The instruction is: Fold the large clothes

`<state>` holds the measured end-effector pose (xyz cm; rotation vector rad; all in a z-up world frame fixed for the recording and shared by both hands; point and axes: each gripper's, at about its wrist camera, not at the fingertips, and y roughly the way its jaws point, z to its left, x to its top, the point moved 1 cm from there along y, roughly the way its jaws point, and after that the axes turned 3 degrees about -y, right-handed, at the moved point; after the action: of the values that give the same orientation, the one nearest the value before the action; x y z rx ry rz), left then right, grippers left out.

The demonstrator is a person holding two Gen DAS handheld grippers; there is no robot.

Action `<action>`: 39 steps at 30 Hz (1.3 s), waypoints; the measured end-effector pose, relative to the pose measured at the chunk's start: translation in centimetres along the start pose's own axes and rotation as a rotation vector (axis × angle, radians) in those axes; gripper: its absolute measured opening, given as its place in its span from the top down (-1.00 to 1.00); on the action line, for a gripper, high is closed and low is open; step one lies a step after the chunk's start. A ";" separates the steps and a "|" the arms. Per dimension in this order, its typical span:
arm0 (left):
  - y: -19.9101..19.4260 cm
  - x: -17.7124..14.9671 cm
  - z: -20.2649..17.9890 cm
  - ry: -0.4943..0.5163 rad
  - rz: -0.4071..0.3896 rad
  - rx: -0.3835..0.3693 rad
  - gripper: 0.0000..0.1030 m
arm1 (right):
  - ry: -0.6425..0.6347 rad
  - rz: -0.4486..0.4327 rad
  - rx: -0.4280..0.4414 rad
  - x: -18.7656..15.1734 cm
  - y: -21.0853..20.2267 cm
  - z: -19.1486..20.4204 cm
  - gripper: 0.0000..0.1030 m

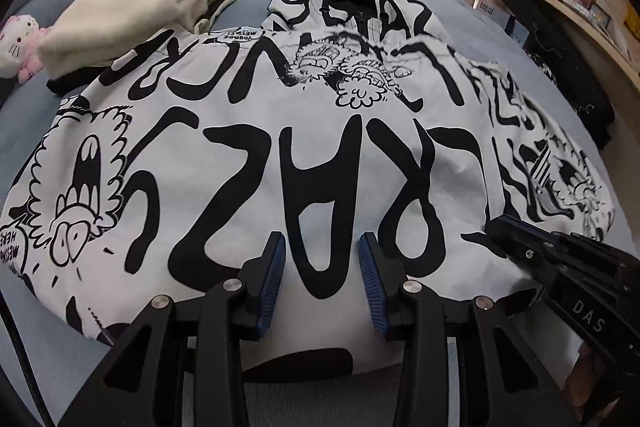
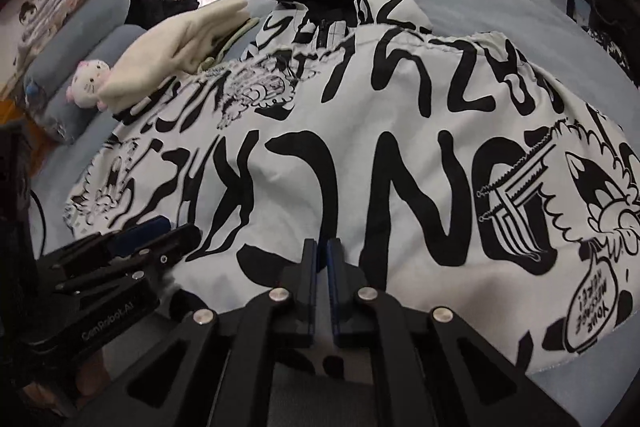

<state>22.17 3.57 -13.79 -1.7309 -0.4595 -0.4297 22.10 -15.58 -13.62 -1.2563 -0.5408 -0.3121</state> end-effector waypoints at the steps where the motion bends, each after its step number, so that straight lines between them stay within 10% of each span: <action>1: -0.1 0.3 0.1 -0.006 -0.002 -0.006 0.29 | 0.005 -0.007 0.003 0.0 -0.4 0.0 0.90; 12: -6.1 -0.1 2.6 -0.096 -0.042 -0.078 0.00 | 0.125 -0.070 0.027 -1.2 -5.8 -1.3 0.83; 20: -9.9 -0.9 6.4 -0.208 -0.075 -0.094 -0.23 | 0.223 -0.138 0.068 -2.4 -10.0 -2.8 -0.11; 39: -4.0 -3.9 17.6 -0.561 -0.004 -0.129 -0.44 | 0.651 -0.075 -0.007 -7.7 -7.4 -14.7 -0.12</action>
<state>17.42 21.28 -16.02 -1.9707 -0.8492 0.0369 15.08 -32.29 -14.87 -1.0625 -0.0255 -0.7509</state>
